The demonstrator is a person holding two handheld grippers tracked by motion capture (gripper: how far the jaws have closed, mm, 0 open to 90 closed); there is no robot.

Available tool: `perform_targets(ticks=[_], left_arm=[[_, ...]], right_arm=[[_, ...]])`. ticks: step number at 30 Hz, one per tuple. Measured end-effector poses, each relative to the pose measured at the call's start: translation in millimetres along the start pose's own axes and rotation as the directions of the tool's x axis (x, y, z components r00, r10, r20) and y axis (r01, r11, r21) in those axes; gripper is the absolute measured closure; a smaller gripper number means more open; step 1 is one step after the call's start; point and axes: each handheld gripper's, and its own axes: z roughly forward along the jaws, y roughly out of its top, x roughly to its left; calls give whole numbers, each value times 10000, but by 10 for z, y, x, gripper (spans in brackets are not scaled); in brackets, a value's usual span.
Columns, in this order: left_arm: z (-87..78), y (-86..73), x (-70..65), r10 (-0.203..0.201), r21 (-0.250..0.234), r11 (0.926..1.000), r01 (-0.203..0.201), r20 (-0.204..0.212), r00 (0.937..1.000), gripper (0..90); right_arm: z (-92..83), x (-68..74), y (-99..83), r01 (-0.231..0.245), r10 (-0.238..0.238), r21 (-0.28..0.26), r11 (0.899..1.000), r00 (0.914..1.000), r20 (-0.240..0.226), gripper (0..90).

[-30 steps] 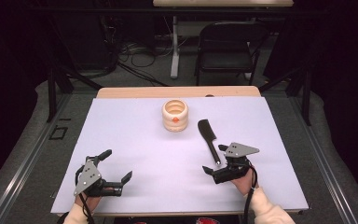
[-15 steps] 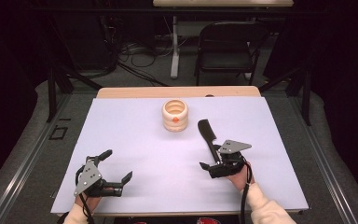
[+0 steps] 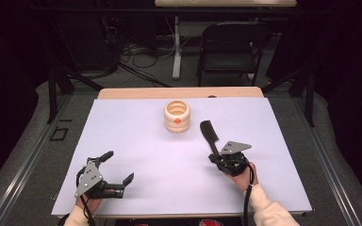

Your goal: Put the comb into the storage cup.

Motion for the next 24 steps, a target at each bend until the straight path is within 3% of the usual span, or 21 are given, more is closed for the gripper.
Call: perform_targets(ticks=[11,24], left_arm=[[-2,1,0,-9,-51,10000,9,2,10000,0],[-11,0,8,-6,-39,10000,6,-34,10000,0]], right_arm=[[28,2,-24,2,-23,765,9971,9996,283,900],[6,-42,-57,-152,76,1265,9919,9982,603,900]])
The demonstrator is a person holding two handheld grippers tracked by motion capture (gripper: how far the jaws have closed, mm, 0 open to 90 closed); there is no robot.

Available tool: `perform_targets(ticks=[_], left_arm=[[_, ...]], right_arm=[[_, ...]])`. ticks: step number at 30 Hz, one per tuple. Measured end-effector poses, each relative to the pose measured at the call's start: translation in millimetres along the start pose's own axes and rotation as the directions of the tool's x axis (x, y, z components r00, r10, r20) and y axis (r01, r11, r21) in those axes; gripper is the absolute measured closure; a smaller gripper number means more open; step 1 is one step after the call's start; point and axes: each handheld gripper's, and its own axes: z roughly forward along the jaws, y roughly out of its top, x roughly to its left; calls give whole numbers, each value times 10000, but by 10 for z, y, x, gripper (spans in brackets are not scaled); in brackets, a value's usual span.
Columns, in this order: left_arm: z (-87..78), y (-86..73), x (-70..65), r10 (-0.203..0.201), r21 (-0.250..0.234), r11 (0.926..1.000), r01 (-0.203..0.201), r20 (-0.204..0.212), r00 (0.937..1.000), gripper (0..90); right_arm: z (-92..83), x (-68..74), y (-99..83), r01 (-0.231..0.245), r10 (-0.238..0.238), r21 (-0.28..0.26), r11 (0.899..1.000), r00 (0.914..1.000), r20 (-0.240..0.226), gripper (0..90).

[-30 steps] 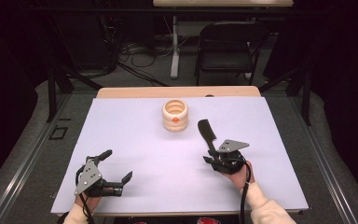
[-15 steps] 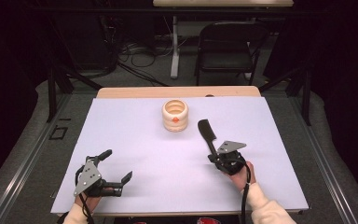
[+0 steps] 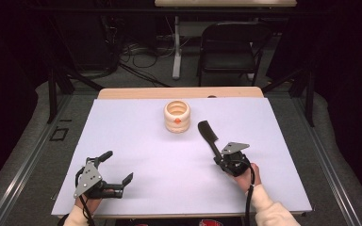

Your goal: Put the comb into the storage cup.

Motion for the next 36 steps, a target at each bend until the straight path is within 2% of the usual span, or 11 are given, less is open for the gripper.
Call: perform_targets(ticks=[20,36], left_arm=[[5,-1,-3,-31,-29,10000,31,0,10000,0],[11,-1,-3,-25,-23,10000,25,6,10000,0]], right_arm=[[-47,-127,-36,-308,304,113,9995,9991,297,900],[-77,-265,-78,-811,805,77,9967,9946,649,900]])
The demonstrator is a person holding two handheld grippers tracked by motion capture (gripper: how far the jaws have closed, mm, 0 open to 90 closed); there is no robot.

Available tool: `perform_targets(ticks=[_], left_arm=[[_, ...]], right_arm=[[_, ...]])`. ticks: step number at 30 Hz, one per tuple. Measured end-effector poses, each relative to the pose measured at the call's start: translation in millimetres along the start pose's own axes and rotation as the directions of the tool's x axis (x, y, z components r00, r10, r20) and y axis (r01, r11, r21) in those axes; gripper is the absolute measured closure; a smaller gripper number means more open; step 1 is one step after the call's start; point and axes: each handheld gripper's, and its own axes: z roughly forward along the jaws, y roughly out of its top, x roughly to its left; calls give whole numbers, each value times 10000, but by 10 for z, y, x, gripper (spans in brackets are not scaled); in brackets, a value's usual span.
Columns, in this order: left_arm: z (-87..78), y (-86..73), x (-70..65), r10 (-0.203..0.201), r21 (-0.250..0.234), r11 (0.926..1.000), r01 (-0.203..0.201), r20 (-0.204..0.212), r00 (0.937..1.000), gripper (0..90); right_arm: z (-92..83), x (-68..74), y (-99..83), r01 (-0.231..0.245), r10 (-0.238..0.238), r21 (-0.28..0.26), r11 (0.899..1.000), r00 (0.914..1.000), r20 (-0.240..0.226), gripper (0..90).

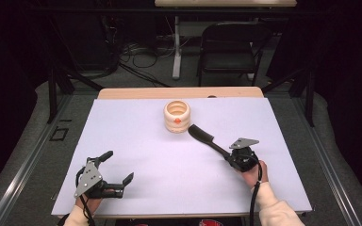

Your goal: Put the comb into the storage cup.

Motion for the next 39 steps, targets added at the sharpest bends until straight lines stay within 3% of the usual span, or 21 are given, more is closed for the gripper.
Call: perform_targets(ticks=[11,16,24,33,39], left_arm=[[-2,0,0,7,-11,10000,-7,16,10000,0],[-3,2,-1,23,-1,10000,-23,0,10000,0],[-5,0,0,13,-5,10000,-13,6,10000,0],[0,-1,0,31,34,10000,-32,11,10000,0],[1,-1,1,42,61,10000,-42,19,10000,0]], right_arm=[[-3,-58,-5,-98,98,2,10000,9998,173,900],[-17,-54,1,-122,122,48,9999,9999,15,891],[-116,-9,62,108,-107,32,9999,9995,-310,721],[-187,2,137,361,-353,267,9990,9989,-303,517],[-187,1,189,546,-531,646,9964,9983,-257,317]])
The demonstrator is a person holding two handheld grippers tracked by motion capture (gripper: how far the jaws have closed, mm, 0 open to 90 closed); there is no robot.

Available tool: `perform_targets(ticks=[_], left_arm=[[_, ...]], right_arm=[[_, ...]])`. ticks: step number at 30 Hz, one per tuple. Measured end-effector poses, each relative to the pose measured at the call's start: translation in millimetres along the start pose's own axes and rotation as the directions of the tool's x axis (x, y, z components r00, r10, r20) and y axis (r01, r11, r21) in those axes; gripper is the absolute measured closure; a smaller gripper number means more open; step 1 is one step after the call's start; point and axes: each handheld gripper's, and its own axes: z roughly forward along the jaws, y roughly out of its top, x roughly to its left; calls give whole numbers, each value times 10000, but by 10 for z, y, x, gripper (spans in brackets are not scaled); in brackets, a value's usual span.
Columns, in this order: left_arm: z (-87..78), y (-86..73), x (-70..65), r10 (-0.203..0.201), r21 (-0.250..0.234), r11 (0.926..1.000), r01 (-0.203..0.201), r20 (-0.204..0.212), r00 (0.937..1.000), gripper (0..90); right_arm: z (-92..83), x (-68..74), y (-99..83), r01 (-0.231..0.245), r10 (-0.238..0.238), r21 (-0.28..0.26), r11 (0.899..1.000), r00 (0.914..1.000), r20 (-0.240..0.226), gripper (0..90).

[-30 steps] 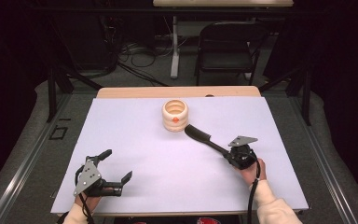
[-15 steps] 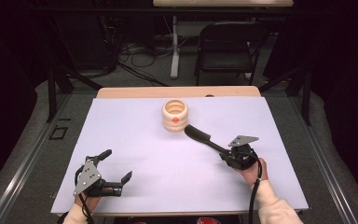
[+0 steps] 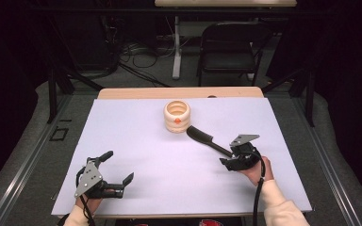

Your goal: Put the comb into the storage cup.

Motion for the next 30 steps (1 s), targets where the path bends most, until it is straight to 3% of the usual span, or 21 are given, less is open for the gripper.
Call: perform_targets(ticks=[7,20,30], left_arm=[[-2,-4,2,-29,-11,10000,29,-29,10000,0],[-6,-10,10,-79,-9,10000,79,-73,9999,0],[-1,-11,10,-92,15,10000,92,-57,9999,0]], right_arm=[[49,6,109,291,-274,660,9974,9993,-258,165],[186,-77,310,534,-485,1240,9908,9979,-424,10],[334,-106,435,647,-530,1729,9828,9960,-717,0]])
